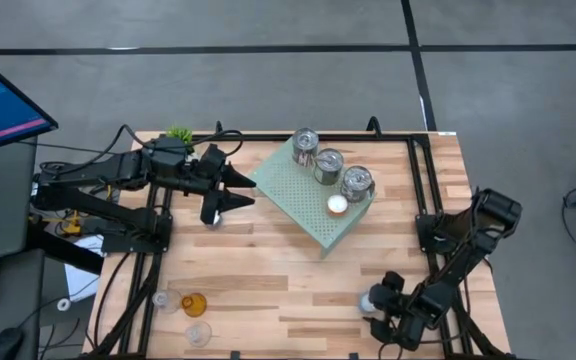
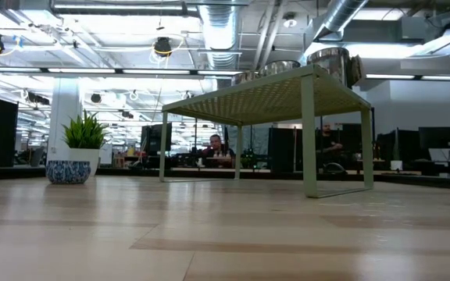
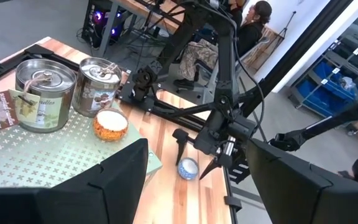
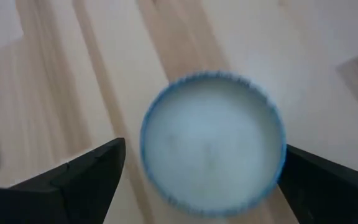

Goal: Stock candles on shelf
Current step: Put the bottom blue scented candle on the shelf

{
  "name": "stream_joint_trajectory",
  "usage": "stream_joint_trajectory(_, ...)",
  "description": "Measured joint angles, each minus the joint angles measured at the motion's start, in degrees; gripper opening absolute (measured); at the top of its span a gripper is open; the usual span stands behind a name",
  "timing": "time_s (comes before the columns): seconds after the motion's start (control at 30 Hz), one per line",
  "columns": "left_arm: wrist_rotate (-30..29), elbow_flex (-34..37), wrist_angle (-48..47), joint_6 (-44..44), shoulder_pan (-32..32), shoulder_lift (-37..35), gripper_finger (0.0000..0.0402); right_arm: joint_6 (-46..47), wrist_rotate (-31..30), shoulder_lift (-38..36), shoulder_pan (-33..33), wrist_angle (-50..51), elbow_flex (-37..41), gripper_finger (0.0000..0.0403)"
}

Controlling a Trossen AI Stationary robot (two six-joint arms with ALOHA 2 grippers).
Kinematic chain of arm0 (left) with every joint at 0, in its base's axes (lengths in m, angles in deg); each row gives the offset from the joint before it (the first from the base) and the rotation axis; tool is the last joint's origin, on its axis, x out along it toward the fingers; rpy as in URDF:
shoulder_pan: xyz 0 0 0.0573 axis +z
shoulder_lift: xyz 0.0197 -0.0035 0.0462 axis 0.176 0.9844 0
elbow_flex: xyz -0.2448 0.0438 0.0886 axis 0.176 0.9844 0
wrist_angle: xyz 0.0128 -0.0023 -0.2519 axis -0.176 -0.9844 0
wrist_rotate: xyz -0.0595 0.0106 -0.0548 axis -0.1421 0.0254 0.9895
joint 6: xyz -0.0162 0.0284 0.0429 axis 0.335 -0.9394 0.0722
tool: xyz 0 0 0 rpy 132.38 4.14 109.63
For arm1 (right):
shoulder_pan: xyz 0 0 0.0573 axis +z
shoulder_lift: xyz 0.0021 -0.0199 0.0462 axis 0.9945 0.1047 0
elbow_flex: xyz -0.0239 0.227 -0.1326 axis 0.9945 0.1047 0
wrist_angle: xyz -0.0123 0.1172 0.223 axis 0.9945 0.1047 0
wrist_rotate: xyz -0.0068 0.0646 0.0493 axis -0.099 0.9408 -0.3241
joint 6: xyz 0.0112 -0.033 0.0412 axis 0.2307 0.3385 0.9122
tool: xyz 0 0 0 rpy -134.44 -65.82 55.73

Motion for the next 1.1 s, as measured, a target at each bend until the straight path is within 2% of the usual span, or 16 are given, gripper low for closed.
stream_joint_trajectory(0.17, 0.0, 0.0, 0.0, 0.7, 0.0, 0.0, 0.0273, -1.5, -4.3, 2.7, 0.0, -3.7, 0.0, 0.0385)
stream_joint_trajectory(0.33, 0.0, 0.0, 0.1, 1.8, 0.0, 0.0, 0.0273, -1.6, -5.1, 3.7, -0.8, -5.4, 0.0, 0.0380)
stream_joint_trajectory(0.67, 0.0, 0.0, 0.1, 2.3, 0.0, 0.0, 0.0273, -3.6, -4.7, 3.7, -0.3, -4.8, 0.2, 0.0313)
stream_joint_trajectory(0.97, 0.0, 0.0, 0.1, 2.1, 0.0, 0.0, 0.0273, -3.7, -4.7, 3.8, 0.3, -4.6, 0.2, 0.0279)
stream_joint_trajectory(1.1, 0.0, 0.0, 0.1, 2.1, 0.0, 0.0, 0.0273, -3.6, -4.7, 3.7, -0.5, -4.6, 0.1, 0.0276)
